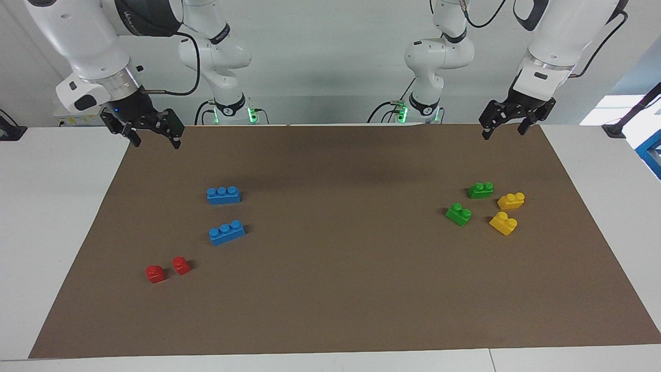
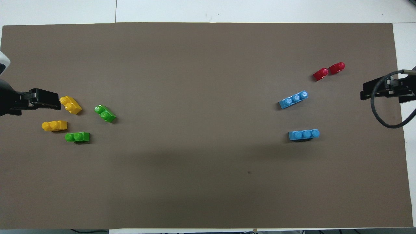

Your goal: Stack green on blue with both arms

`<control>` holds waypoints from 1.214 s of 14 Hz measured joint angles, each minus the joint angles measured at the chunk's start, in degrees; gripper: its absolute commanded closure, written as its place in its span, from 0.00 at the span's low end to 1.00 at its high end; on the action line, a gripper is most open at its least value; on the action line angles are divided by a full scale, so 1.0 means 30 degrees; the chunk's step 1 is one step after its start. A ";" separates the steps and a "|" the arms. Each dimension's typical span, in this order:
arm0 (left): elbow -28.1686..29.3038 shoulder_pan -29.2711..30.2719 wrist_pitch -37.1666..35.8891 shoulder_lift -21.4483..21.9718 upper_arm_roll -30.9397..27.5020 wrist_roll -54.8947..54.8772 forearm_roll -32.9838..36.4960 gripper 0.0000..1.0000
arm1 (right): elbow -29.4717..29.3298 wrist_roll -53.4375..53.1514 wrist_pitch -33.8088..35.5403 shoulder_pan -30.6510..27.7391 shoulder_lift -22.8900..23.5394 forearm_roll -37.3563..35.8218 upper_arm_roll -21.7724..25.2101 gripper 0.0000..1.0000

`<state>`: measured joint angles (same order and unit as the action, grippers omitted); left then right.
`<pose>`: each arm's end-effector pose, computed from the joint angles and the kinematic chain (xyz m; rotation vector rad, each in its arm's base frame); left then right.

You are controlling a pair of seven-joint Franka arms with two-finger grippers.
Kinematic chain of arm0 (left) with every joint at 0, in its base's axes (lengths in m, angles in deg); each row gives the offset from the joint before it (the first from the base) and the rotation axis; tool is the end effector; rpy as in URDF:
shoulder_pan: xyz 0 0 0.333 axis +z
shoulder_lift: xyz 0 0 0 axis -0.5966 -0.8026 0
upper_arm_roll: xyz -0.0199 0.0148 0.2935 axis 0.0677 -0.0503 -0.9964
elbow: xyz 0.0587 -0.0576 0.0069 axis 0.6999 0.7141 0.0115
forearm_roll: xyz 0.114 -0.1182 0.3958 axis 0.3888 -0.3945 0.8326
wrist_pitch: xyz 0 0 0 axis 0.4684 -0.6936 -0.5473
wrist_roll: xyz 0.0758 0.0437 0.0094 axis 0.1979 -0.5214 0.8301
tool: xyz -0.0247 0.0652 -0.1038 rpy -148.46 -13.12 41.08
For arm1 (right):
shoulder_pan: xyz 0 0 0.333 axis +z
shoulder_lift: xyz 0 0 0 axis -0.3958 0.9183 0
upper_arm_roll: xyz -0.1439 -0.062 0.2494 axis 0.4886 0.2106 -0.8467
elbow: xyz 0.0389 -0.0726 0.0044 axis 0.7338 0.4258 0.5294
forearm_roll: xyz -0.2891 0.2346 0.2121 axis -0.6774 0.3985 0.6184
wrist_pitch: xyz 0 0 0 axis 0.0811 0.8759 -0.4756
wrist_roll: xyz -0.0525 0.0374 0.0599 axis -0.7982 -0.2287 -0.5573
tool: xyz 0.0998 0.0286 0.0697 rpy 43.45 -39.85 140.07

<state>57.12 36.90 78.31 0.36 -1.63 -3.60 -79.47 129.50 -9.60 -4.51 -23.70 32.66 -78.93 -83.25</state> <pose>0.5640 -0.0597 0.5903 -3.1237 -0.0941 -0.0337 0.5898 -0.0125 0.5782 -3.1259 0.1753 0.0533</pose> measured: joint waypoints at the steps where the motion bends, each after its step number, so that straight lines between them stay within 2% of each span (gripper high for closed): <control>1: 0.0000 0.0000 0.0000 0.0000 0.0000 0.0000 0.0000 0.00 | 0.0001 0.0000 0.0000 0.0000 0.0000 0.0004 0.0002 0.00; 10: 0.0141 0.0002 -0.0015 0.0024 -0.0010 0.0158 0.0000 0.00 | 0.0000 0.0000 -0.0163 -0.0436 0.0000 0.0007 0.0068 0.00; 15: 0.2408 0.0030 0.0647 0.1027 -0.0142 0.1029 0.0000 0.00 | 0.0006 -0.0055 -0.0317 -0.0788 0.0000 0.0029 0.0065 0.00; 17: 0.3235 0.0029 0.0899 0.1515 -0.0139 0.1745 0.0000 0.00 | 0.0024 -0.1448 -0.1330 -0.0782 0.0018 0.0183 0.0055 0.00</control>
<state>66.82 36.98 81.01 4.91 -2.05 1.63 -79.47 129.57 -13.95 -8.50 -26.04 32.71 -78.38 -83.09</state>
